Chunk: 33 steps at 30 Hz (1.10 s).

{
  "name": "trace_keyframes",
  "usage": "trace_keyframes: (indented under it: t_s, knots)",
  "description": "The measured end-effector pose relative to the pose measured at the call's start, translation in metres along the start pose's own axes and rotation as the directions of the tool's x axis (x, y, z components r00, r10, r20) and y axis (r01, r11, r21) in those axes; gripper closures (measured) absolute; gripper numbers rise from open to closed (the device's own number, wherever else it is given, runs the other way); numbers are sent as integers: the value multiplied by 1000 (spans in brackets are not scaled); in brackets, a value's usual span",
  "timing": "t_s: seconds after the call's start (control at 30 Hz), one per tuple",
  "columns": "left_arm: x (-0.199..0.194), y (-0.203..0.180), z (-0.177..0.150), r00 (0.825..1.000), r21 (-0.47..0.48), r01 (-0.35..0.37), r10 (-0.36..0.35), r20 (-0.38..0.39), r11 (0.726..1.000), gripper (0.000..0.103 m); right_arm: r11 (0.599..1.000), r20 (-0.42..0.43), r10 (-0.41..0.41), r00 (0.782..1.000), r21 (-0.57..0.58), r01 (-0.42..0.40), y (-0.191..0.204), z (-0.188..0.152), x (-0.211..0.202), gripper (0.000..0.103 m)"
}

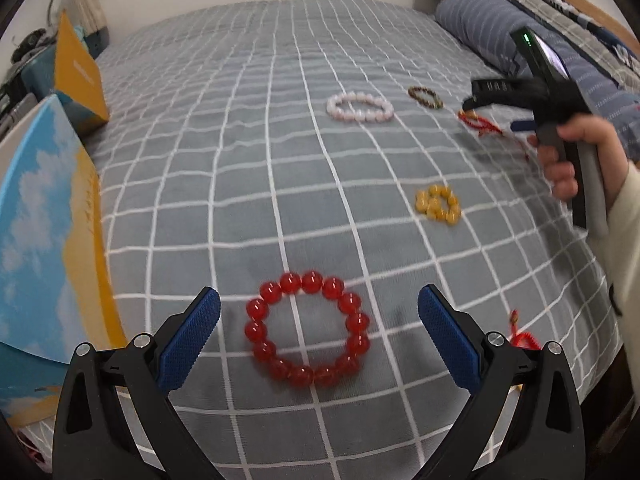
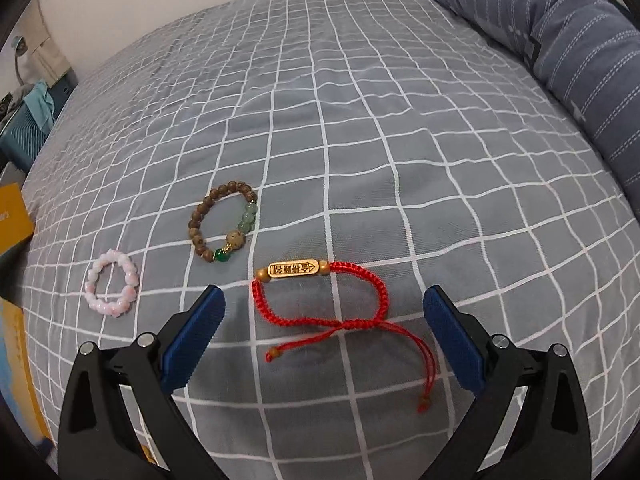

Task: Organize jewelry
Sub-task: 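Grasp the red bead bracelet with the left tool while the right tool grasps the red cord bracelet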

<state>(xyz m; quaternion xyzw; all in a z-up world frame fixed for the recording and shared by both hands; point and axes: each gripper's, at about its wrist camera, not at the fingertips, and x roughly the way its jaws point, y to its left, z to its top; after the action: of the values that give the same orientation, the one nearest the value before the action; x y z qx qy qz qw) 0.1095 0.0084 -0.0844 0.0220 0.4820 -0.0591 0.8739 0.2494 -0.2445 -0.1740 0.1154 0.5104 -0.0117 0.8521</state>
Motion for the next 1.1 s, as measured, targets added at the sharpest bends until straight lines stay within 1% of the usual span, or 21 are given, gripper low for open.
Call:
trace_keyframes:
  t_s: [0.07, 0.17, 0.33, 0.37, 0.4, 0.47, 0.53, 0.6, 0.63, 0.67, 0.7, 0.73, 0.77, 0.8, 0.87, 0.93, 1.03, 1.1]
  knots:
    - [5, 0, -4, 1000, 5, -11, 11, -9, 1000, 6, 1000, -9, 3, 1000, 15, -3, 0, 3, 4, 8]
    - [10, 3, -7, 1000, -2, -6, 6, -23, 1000, 6, 999, -21, 4, 1000, 39, -3, -2, 5, 8, 8]
    - [19, 7, -11, 998, -27, 21, -22, -51, 999, 7, 998, -29, 0, 1000, 68, 2, -4, 7, 13, 8]
    - [20, 7, -13, 998, -31, 19, -21, -57, 999, 8, 998, -29, -7, 1000, 63, 9, -4, 7, 13, 10]
    - [21, 7, -13, 998, -32, 20, -22, -60, 999, 13, 998, -31, -22, 999, 55, 24, -3, 7, 14, 11]
    - [22, 7, -14, 997, -26, 20, -21, -71, 999, 22, 998, -40, -37, 999, 48, 39, -2, 8, 16, 19]
    - [21, 7, -15, 997, -18, 13, -15, -77, 1000, 29, 998, -46, -46, 998, 46, 48, -2, 9, 17, 20]
    - [19, 7, -14, 996, -11, 24, -25, -88, 1000, 45, 997, -53, -57, 997, 49, 60, -1, 9, 18, 24]
    - [19, 7, -14, 995, -10, 26, -27, -92, 1000, 49, 997, -57, -63, 996, 47, 65, 0, 10, 18, 29]
    - [18, 7, -14, 995, -11, 26, -27, -97, 1000, 57, 997, -61, -65, 996, 42, 67, 1, 11, 18, 34]
    - [17, 8, -14, 995, -12, 26, -27, -100, 1000, 64, 997, -64, -69, 996, 36, 71, 2, 11, 18, 36]
    - [16, 9, -14, 994, -21, 28, -30, -104, 999, 67, 997, -67, -72, 995, 31, 74, 3, 12, 18, 39]
    - [16, 10, -13, 994, -33, 27, -30, -106, 999, 74, 997, -69, -74, 995, 27, 76, 4, 12, 17, 45]
    - [15, 12, -13, 994, -46, 27, -32, -108, 999, 77, 997, -71, -74, 995, 24, 76, 5, 13, 17, 48]
    - [14, 13, -12, 993, -58, 33, -39, -107, 998, 78, 997, -74, -76, 994, 19, 77, 5, 13, 16, 58]
    - [14, 12, -12, 994, -56, 33, -38, -106, 998, 78, 996, -75, -83, 994, 9, 84, 6, 13, 16, 62]
    - [11, 11, -11, 994, -49, 33, -38, -104, 998, 78, 996, -77, -82, 994, 15, 84, 5, 13, 15, 72]
    - [10, 11, -10, 994, -48, 34, -39, -101, 998, 78, 996, -80, -81, 993, 21, 83, 3, 13, 13, 83]
